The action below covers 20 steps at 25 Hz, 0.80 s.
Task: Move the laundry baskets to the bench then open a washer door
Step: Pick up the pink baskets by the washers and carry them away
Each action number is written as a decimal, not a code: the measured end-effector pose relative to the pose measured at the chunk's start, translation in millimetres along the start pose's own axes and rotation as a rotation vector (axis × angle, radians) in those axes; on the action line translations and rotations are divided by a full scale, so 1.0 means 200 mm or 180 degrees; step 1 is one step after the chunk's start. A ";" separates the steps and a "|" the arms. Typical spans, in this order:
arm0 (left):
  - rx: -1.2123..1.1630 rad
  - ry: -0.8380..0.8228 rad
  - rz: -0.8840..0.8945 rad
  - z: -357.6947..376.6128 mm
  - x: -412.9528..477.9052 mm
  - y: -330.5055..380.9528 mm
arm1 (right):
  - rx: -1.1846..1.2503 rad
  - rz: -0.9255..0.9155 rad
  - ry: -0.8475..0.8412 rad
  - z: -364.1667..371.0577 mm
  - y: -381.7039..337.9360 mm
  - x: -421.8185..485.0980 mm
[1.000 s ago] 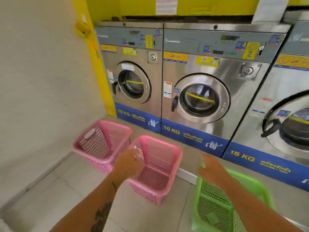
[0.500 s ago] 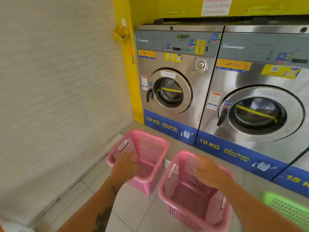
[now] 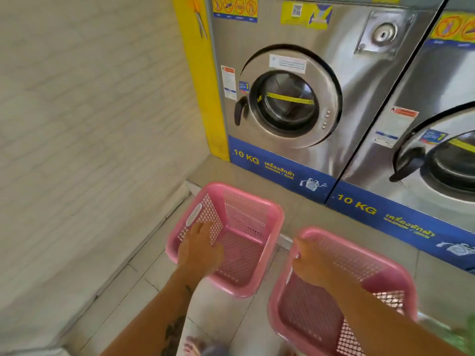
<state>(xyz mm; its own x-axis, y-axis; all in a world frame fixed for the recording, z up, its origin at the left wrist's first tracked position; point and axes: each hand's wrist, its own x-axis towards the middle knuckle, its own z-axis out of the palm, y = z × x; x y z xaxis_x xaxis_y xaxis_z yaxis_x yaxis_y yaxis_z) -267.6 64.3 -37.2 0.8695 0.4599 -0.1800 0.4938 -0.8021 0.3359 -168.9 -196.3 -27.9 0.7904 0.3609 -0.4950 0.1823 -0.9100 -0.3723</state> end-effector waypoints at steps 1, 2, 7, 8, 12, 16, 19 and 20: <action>0.0061 -0.0058 -0.0030 0.02 0.07 -0.04 | 0.0059 0.0121 -0.0031 0.02 -0.04 0.07; 0.0110 -0.0091 -0.0042 0.05 0.15 -0.08 | 0.0129 0.0249 -0.0060 0.04 -0.07 0.15; 0.0286 -0.0493 0.0124 0.25 0.63 -0.39 | 0.0481 0.0885 -0.0256 0.30 -0.18 0.60; 0.0269 -0.0583 0.0140 0.29 0.73 -0.45 | 0.0586 0.0982 -0.0264 0.40 -0.15 0.70; 0.0437 -0.0692 0.0282 0.47 1.08 -0.75 | 0.0710 0.1176 -0.0189 0.69 -0.22 1.00; 0.0467 -0.0776 0.0384 0.63 1.34 -0.96 | 0.0600 0.1750 0.0285 0.82 -0.29 1.15; 0.0610 -0.0745 0.0718 0.76 1.43 -1.08 | 0.0429 0.1671 0.0633 0.98 -0.27 1.25; 0.0654 -0.0742 0.0864 0.81 1.44 -1.11 | 0.0279 0.1667 0.0762 1.04 -0.25 1.27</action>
<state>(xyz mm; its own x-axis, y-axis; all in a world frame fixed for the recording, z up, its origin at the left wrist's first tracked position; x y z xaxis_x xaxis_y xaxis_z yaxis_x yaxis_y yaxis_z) -124.6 313.7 -313.3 0.9358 0.1413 -0.3229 0.2172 -0.9527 0.2127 -98.5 -17.2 -297.7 0.8742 -0.1982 -0.4433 -0.3096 -0.9308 -0.1943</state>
